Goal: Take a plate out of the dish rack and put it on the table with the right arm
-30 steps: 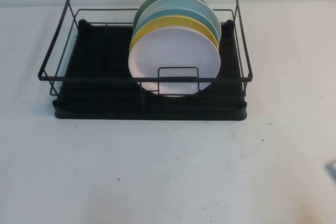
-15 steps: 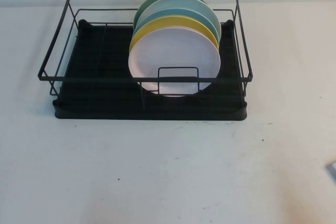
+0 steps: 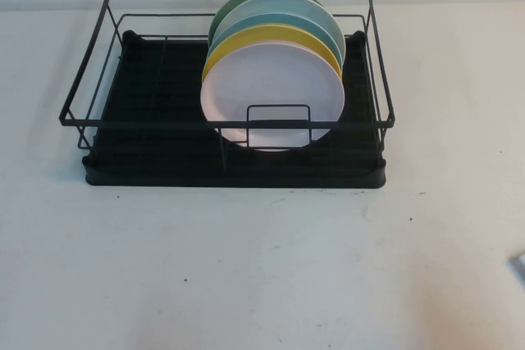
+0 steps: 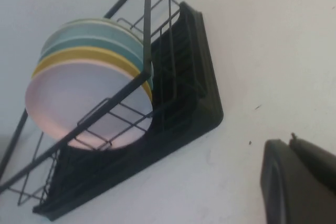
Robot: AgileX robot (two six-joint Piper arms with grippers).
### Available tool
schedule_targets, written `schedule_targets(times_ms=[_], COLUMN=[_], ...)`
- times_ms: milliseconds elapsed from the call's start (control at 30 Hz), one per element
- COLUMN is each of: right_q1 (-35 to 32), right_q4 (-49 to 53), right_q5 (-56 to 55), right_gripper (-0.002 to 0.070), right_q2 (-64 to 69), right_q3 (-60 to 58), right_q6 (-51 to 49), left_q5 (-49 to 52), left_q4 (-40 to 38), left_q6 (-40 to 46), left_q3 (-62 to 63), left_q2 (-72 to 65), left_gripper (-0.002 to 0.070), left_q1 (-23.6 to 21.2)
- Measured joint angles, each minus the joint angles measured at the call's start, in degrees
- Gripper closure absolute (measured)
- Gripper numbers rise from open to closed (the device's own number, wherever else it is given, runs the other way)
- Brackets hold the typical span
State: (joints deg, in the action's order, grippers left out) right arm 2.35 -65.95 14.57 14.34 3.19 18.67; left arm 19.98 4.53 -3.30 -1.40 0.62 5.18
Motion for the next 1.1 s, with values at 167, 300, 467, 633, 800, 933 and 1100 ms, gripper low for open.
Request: schedule_targets(times_ms=[167, 300, 467, 633, 800, 933, 1100], right_q1=[0.0, 0.0, 0.7, 6.8, 13.5, 17.1, 19.1], right_q4=[0.0, 0.0, 0.1, 2.9, 5.4, 6.0, 6.6], right_q5=[6.2, 10.9, 16.8, 17.2, 17.7, 18.1, 18.4], right_gripper=[0.0694, 0.0694, 0.0694, 0.0694, 0.0694, 0.0668, 0.053], right_q2=[15.3, 28.6, 45.3, 58.4, 67.8, 74.0, 80.5], right_q3=[10.5, 21.0, 36.1, 50.0, 60.2, 66.7, 73.2], right_q6=[9.9, 16.9, 25.3, 30.8, 37.6, 44.6, 51.1], left_q5=[0.0, 0.0, 0.0, 0.0, 0.0, 0.0, 0.0], left_q4=[0.0, 0.0, 0.0, 0.0, 0.0, 0.0, 0.0], left_q6=[0.0, 0.0, 0.0, 0.0, 0.0, 0.0, 0.0], left_q3=[0.0, 0.0, 0.0, 0.0, 0.0, 0.0, 0.0], left_q2=[0.0, 0.0, 0.0, 0.0, 0.0, 0.0, 0.0], left_gripper=[0.0679, 0.0679, 0.0679, 0.0679, 0.0679, 0.0679, 0.0679], left_q1=[0.0, 0.0, 0.0, 0.0, 0.0, 0.0, 0.0])
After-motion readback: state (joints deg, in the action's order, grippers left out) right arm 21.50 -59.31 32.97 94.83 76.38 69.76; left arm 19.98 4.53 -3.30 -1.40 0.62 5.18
